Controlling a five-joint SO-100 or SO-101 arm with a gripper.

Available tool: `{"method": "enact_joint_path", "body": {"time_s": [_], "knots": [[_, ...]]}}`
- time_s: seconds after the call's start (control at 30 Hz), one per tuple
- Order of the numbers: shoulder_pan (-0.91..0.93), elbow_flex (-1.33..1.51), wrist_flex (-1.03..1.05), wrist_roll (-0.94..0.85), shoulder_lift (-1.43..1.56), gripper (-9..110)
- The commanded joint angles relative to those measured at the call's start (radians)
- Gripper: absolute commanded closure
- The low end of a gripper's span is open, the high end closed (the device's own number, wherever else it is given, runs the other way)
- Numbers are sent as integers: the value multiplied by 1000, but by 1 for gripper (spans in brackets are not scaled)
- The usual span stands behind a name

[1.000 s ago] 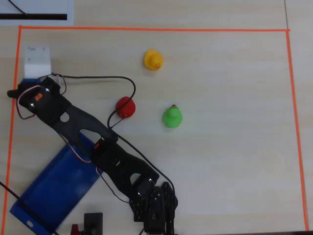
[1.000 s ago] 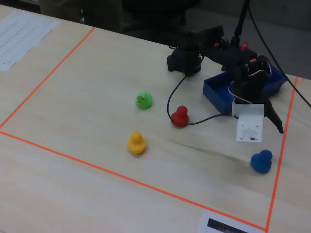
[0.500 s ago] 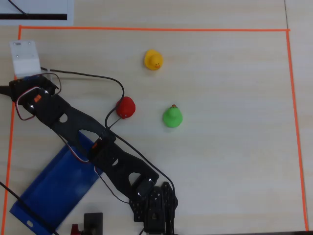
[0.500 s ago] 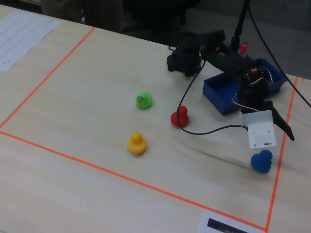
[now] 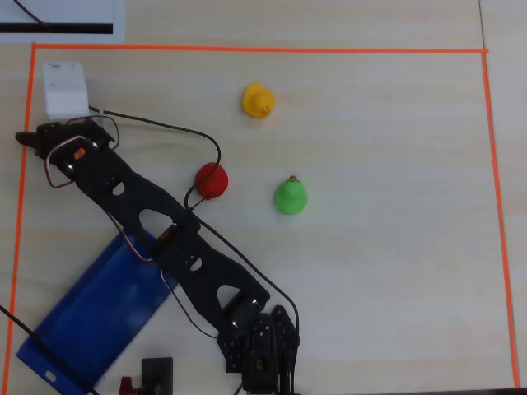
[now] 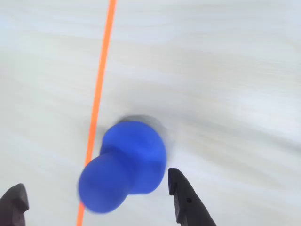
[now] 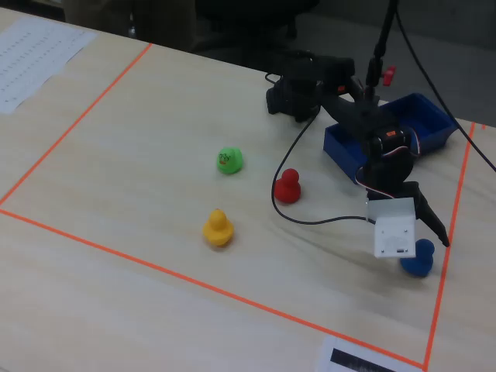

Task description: Grasp blue duck and put it into box.

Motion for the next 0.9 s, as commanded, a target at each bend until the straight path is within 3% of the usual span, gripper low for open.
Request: {"method": "enact_joint_path", "body": {"time_s": [0.0,0.67,0.7,0.77,0.8,0.87], "knots": [[2,0,-29,17,15,63],[-38,-34,-8,72,-20,67],[-40,-43,-8,75,-28,70],[-40,-52,-8,87,-40,95],[-41,-52,-6,89,-46,102],[-43,-52,6,84,-55,102]]}}
